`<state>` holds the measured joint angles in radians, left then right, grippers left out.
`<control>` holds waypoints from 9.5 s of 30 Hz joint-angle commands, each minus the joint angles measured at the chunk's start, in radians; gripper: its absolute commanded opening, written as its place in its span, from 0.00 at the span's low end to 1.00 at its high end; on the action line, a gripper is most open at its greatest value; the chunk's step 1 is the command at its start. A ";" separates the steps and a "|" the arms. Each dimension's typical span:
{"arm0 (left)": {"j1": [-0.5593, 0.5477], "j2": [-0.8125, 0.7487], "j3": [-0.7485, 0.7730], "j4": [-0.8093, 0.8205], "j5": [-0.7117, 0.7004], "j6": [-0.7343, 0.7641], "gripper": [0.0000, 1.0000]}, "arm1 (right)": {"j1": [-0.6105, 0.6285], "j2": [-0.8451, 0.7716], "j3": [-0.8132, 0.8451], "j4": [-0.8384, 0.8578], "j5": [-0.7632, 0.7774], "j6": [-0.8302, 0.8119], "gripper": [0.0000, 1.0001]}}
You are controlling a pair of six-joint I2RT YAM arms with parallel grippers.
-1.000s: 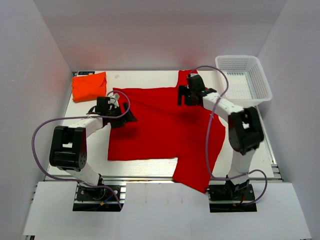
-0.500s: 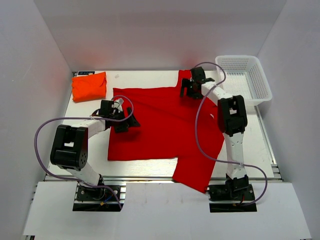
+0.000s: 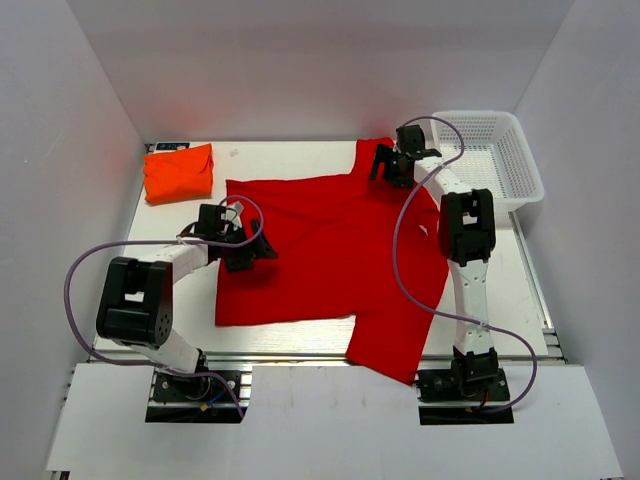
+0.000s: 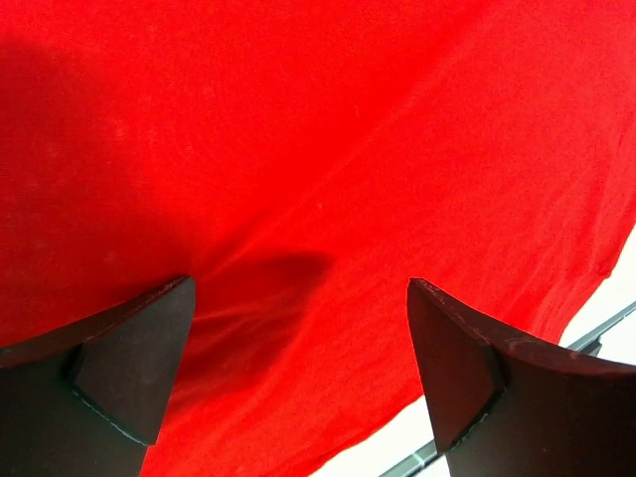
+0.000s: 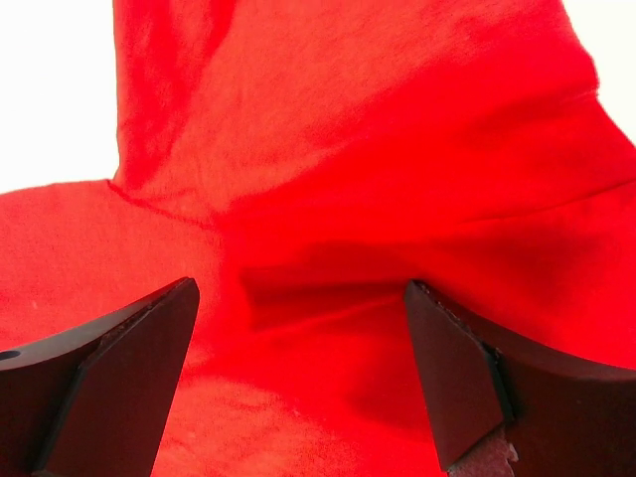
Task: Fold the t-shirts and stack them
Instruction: Flatten out the tshirt, then grap the side of the flattened tshirt closest away from the robot with both arms, then fold the flattened tshirt in 1/3 of the way
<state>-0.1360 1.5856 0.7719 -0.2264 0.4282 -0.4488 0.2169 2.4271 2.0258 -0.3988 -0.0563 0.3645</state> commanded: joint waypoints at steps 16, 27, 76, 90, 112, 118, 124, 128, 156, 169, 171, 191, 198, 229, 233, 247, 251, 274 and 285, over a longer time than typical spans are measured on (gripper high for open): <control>-0.001 0.063 0.287 -0.180 -0.120 0.012 1.00 | 0.012 -0.109 -0.119 0.112 -0.094 -0.126 0.90; 0.012 0.376 0.751 -0.225 -0.243 0.090 1.00 | 0.038 -0.379 -0.317 0.143 0.111 -0.158 0.90; 0.052 0.520 1.115 -0.356 -0.236 0.173 1.00 | 0.039 -0.943 -0.953 0.083 0.025 -0.105 0.90; 0.042 -0.674 -0.253 -0.384 -0.454 -0.249 1.00 | 0.216 -1.467 -1.434 -0.290 -0.022 0.088 0.90; 0.055 -0.549 -0.394 -0.252 -0.414 -0.292 0.24 | 0.654 -1.318 -1.461 -0.359 0.049 0.290 0.85; 0.055 -0.636 -0.375 -0.381 -0.436 -0.283 0.00 | 0.742 -1.333 -1.420 -0.396 0.139 0.343 0.85; 0.053 -0.720 -0.350 -0.478 -0.436 -0.343 0.00 | 0.824 -1.306 -1.409 -0.443 0.093 0.367 0.85; 0.056 -0.734 -0.327 -0.487 -0.471 -0.353 0.00 | 0.843 -1.284 -1.440 -0.419 0.085 0.373 0.81; 0.047 -0.743 -0.269 -0.608 -0.436 -0.378 0.00 | 0.862 -1.597 -1.293 -0.597 -0.010 0.485 0.00; 0.056 -0.802 -0.134 -0.660 -0.542 -0.419 0.00 | 0.852 -1.527 -1.233 -0.666 0.263 0.478 0.00; 0.056 -0.787 -0.134 -0.651 -0.542 -0.410 0.00 | 0.852 -1.507 -1.230 -0.660 0.274 0.464 0.00; 0.056 -0.437 0.016 -0.401 -0.533 -0.419 0.00 | 0.607 -1.324 -1.089 -0.247 0.533 0.315 0.00; 0.065 -0.345 0.070 -0.389 -0.563 -0.419 0.00 | 0.497 -1.205 -0.992 -0.126 0.486 0.159 0.00; 0.111 0.060 0.291 -0.252 -0.557 -0.438 0.00 | 0.216 -0.818 -0.770 0.109 0.314 -0.096 0.00; 0.130 0.093 0.309 -0.274 -0.614 -0.467 0.14 | 0.188 -0.732 -0.710 0.127 0.375 -0.029 0.00; 0.190 0.038 0.354 -0.274 -0.577 -0.369 1.00 | 0.124 -0.540 -0.518 0.032 0.316 -0.010 0.90; 0.165 -0.032 0.293 -0.222 -0.504 -0.262 1.00 | 0.125 -0.687 -0.717 0.086 0.146 -0.007 0.90; 0.096 0.037 0.118 -0.074 -0.267 -0.073 1.00 | 0.113 -0.614 -0.911 0.278 -0.137 0.082 0.71; 0.096 0.056 0.107 -0.083 -0.285 -0.064 1.00 | 0.116 -0.574 -0.903 0.451 -0.139 0.114 0.00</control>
<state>-0.0399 1.6318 0.8925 -0.2916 0.1692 -0.5270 0.3340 1.8236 1.0779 -0.0319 -0.1982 0.4679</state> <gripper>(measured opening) 0.993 0.027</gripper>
